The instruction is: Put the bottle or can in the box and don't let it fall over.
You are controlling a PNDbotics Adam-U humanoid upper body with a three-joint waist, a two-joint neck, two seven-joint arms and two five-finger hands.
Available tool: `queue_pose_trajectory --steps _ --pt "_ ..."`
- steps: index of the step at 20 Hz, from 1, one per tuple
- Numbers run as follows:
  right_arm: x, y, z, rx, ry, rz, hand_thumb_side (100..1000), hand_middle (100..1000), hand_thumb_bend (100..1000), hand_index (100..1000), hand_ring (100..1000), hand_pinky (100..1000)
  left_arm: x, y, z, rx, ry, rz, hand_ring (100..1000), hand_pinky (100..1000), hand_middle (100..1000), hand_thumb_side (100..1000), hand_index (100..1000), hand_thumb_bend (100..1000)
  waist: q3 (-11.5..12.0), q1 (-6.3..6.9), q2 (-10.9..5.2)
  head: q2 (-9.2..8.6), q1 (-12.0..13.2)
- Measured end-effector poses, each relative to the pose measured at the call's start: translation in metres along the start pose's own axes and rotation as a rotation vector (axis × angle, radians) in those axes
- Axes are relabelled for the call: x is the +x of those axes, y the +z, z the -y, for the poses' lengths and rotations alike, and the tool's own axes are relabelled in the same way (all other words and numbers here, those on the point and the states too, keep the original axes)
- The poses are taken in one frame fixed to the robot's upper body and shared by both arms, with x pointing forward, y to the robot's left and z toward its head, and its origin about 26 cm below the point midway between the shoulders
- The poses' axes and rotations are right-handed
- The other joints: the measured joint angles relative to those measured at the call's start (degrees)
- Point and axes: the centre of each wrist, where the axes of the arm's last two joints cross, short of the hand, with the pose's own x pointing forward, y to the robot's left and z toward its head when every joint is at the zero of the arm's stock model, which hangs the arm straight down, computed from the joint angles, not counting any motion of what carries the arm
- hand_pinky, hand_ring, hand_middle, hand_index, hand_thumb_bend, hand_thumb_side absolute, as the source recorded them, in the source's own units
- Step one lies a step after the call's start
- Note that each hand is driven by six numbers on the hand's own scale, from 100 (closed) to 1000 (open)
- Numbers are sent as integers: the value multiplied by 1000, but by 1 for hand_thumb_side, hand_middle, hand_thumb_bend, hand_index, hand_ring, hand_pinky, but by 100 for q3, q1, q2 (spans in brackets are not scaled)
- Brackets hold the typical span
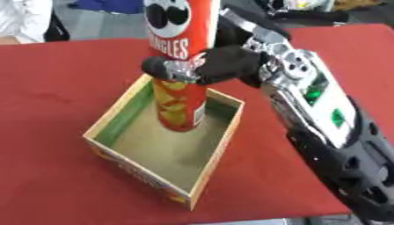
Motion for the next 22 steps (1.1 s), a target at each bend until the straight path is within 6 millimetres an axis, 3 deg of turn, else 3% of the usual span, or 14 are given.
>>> queue_pose_trajectory --steps 8,11,12,13,17,22 --pt "-18 -8 -7 15 8 -9 190 546 547 652 781 858 0 0 0 -2 0 1 806 792 767 834 829 484 5 2 33 -14 -4" --pt "-26 -10 -7 16 21 -11 248 740 634 821 849 873 0 0 0 -2 0 0 806 792 767 834 829 482 4 8 40 -31 -4" --pt "-28 -11 -7 16 28 -8 248 740 634 821 849 873 0 0 0 -2 0 0 806 792 767 834 829 482 4 10 42 -33 -4" --pt "-30 -11 -7 15 36 -4 245 827 660 894 891 889 0 0 0 -2 0 0 807 792 767 834 829 483 2 11 43 -35 -3" --pt "-35 -13 -5 5 74 13 233 897 702 932 934 920 0 0 0 -3 0 0 807 792 767 834 829 483 -10 15 44 -59 1" --pt "-41 -14 -4 -7 119 19 235 899 704 932 932 920 0 0 0 -3 0 0 808 792 768 835 829 481 -30 19 48 -83 23"
